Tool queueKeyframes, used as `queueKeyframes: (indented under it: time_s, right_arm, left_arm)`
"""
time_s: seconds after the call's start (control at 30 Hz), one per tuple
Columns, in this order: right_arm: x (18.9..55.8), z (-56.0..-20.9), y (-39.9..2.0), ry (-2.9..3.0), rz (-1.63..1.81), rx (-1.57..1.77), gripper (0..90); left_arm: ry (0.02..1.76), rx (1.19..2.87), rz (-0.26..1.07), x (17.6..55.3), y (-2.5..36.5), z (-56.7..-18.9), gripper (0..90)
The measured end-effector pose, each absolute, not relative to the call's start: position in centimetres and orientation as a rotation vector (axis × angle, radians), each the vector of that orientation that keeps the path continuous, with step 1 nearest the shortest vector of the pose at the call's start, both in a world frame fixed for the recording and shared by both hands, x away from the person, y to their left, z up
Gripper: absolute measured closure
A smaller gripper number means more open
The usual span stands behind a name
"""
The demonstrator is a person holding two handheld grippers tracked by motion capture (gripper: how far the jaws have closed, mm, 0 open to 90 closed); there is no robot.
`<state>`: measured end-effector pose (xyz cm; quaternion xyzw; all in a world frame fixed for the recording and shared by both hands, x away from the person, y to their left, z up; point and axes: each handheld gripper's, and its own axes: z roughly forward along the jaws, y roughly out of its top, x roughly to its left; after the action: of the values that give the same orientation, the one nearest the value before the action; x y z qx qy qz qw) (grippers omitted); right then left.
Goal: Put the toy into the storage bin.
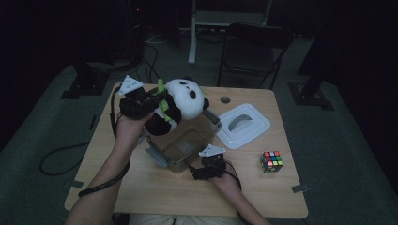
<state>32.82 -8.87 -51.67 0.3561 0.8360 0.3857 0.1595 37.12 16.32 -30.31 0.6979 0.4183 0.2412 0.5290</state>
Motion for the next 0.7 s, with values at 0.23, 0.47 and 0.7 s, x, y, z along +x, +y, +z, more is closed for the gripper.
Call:
queueKeyframes:
  time_s: [0.23, 0.47, 0.7]
  right_arm:
    - [33.0, -51.6, -8.3, 2.392, 1.101, 1.016, 10.8]
    - [32.9, -51.6, -8.5, 2.384, 1.114, 1.022, 10.8]
    - [32.9, -51.7, -8.5, 2.390, 1.110, 1.025, 10.8]
  left_arm:
    - [1.014, 1.704, 0.554, 37.4, 14.9, -32.2, 70.3]
    - [1.012, 1.732, 0.543, 37.3, 13.9, -33.5, 70.2]
    - [0.994, 1.747, 0.540, 36.2, 12.9, -34.2, 70.1]
